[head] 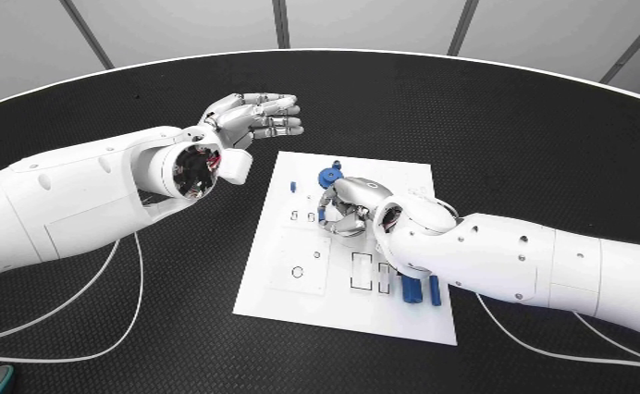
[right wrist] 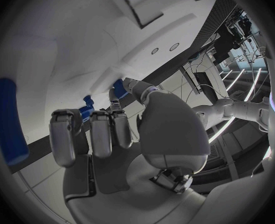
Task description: Assemble the parts on the task board
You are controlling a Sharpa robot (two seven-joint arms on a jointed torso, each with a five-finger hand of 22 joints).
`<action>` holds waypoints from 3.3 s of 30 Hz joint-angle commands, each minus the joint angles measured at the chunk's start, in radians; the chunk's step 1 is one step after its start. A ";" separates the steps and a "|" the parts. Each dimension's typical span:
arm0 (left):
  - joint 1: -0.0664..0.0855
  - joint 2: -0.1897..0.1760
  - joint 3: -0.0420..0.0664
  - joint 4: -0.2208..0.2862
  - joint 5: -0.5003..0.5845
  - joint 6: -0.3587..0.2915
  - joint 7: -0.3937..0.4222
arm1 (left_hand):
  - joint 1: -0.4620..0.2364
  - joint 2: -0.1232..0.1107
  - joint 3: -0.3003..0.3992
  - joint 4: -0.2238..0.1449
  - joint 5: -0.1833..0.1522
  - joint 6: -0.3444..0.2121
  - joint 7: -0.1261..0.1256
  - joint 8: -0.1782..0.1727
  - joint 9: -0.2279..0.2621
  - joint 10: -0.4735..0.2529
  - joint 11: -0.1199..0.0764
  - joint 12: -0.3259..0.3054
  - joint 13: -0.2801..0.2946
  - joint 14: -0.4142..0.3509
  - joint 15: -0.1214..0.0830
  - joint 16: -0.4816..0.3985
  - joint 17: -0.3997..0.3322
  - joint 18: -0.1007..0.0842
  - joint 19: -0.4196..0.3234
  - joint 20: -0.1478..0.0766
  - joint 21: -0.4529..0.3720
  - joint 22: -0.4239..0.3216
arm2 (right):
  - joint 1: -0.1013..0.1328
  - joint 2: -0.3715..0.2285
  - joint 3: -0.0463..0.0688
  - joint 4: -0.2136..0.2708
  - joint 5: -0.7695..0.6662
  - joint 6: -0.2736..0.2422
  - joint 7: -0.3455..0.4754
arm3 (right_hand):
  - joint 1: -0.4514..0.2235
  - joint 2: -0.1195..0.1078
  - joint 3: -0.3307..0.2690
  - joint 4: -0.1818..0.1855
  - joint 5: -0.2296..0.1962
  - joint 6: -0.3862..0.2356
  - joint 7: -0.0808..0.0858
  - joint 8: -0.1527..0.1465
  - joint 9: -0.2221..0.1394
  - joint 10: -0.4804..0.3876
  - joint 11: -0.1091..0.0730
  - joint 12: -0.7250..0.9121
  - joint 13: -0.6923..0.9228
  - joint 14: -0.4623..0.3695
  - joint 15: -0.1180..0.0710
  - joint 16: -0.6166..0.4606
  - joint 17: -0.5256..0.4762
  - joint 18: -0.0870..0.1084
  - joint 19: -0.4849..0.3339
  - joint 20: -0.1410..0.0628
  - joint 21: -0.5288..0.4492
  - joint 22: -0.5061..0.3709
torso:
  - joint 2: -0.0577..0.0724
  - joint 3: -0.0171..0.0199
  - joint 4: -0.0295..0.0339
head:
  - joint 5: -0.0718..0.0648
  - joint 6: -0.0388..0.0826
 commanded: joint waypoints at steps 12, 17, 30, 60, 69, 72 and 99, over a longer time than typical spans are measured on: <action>0.000 -0.001 0.000 0.000 0.000 0.002 -0.004 | -0.011 0.000 0.007 -0.001 0.001 -0.002 0.028 -0.006 -0.002 0.006 0.004 -0.005 0.000 -0.001 0.001 -0.003 0.001 0.012 -0.001 0.005 -0.005 -0.001 | 0.000 0.001 0.000 0.001 0.000 0.007 0.005 | -0.028 -0.027 -0.010 -0.007 -0.003 -0.028 0.009 -0.019 -0.010 0.053 0.019 -0.016 0.207 0.096 0.015 -0.004 0.231 -0.014 0.104 0.016 0.001 0.261 | 0.000 0.0002 0.0003 | -0.002 -0.004; 0.000 0.000 0.000 -0.001 0.000 0.002 -0.004 | -0.011 0.000 0.007 -0.001 0.001 -0.002 0.028 -0.006 -0.002 0.006 0.004 -0.005 0.000 -0.001 0.001 -0.003 0.001 0.012 -0.001 0.005 -0.005 -0.001 | 0.000 0.001 0.000 0.001 0.000 0.006 0.007 | -0.034 -0.033 -0.014 -0.006 -0.001 -0.033 0.011 -0.023 -0.011 0.050 0.020 -0.019 0.205 0.096 0.017 -0.004 0.230 -0.014 0.103 0.018 -0.001 0.259 | 0.000 0.0005 0.0000 | -0.002 -0.005; 0.000 0.002 0.000 -0.003 0.000 0.004 -0.005 | -0.011 0.000 0.007 -0.001 0.001 -0.002 0.028 -0.006 -0.002 0.006 0.004 -0.005 0.000 -0.001 0.001 -0.003 0.001 0.012 -0.001 0.005 -0.005 -0.001 | 0.000 -0.001 0.000 0.003 0.000 -0.011 0.017 | -0.058 -0.068 -0.047 0.001 -0.002 -0.085 0.023 -0.054 -0.025 0.018 0.032 -0.059 0.172 0.094 0.028 -0.008 0.222 -0.011 0.097 0.029 -0.009 0.250 | 0.000 0.0003 -0.0001 | -0.004 -0.004; -0.005 0.029 0.000 -0.107 -0.371 0.237 -0.222 | -0.183 -0.012 -0.020 0.056 -0.002 0.083 -0.072 0.044 0.039 0.313 -0.123 0.153 0.112 0.457 -0.145 0.431 0.310 0.012 0.332 -0.162 0.265 0.117 | 0.110 -0.368 0.002 0.290 0.387 -0.063 0.295 | -0.023 -0.063 -0.102 0.005 -0.020 -0.028 0.004 0.019 -0.016 -0.031 0.016 -0.114 0.121 0.073 0.014 -0.044 0.152 0.023 0.029 0.018 -0.114 0.139 | -0.041 0.0055 -0.0099 | 0.003 0.013; -0.005 0.064 0.000 -0.132 -0.661 0.328 -0.528 | -0.243 0.015 -0.102 0.176 0.001 0.087 -0.107 0.159 0.147 0.262 -0.153 0.483 0.409 0.521 -0.174 1.049 0.977 0.010 0.365 -0.204 0.500 0.263 | 0.123 -0.492 0.001 0.301 0.493 -0.095 0.291 | -0.023 -0.065 -0.105 0.008 -0.013 -0.021 -0.001 0.036 -0.011 -0.025 0.011 -0.110 0.124 0.072 0.009 -0.048 0.147 0.023 0.030 0.014 -0.116 0.138 | -0.070 0.0199 -0.0106 | 0.006 -0.001; -0.004 0.082 0.000 -0.135 -0.719 0.333 -0.594 | -0.251 0.033 -0.145 0.198 -0.004 0.037 -0.108 0.244 0.222 0.176 -0.160 0.642 0.546 0.553 -0.178 1.131 1.096 0.011 0.349 -0.208 0.571 0.309 | 0.124 -0.508 0.001 0.298 0.500 -0.100 0.286 | -0.024 -0.066 -0.105 0.008 -0.013 -0.021 -0.001 0.037 -0.011 -0.023 0.011 -0.108 0.125 0.072 0.009 -0.048 0.147 0.023 0.030 0.014 -0.117 0.137 | -0.073 0.0221 -0.0098 | 0.009 -0.003; -0.005 0.307 -0.010 -0.256 -0.963 0.411 -0.874 | -0.317 0.077 -0.306 0.202 0.000 -0.036 -0.138 0.457 0.409 0.223 -0.178 1.038 0.904 0.578 -0.196 1.200 1.199 -0.040 0.443 -0.223 0.895 0.729 | 0.125 -0.503 0.000 0.267 0.508 -0.105 0.246 | -0.032 -0.069 -0.113 0.016 -0.011 -0.027 -0.002 0.044 -0.009 -0.019 0.009 -0.104 0.127 0.071 0.006 -0.051 0.143 0.024 0.030 0.011 -0.120 0.135 | -0.071 0.0245 -0.0065 | 0.007 -0.010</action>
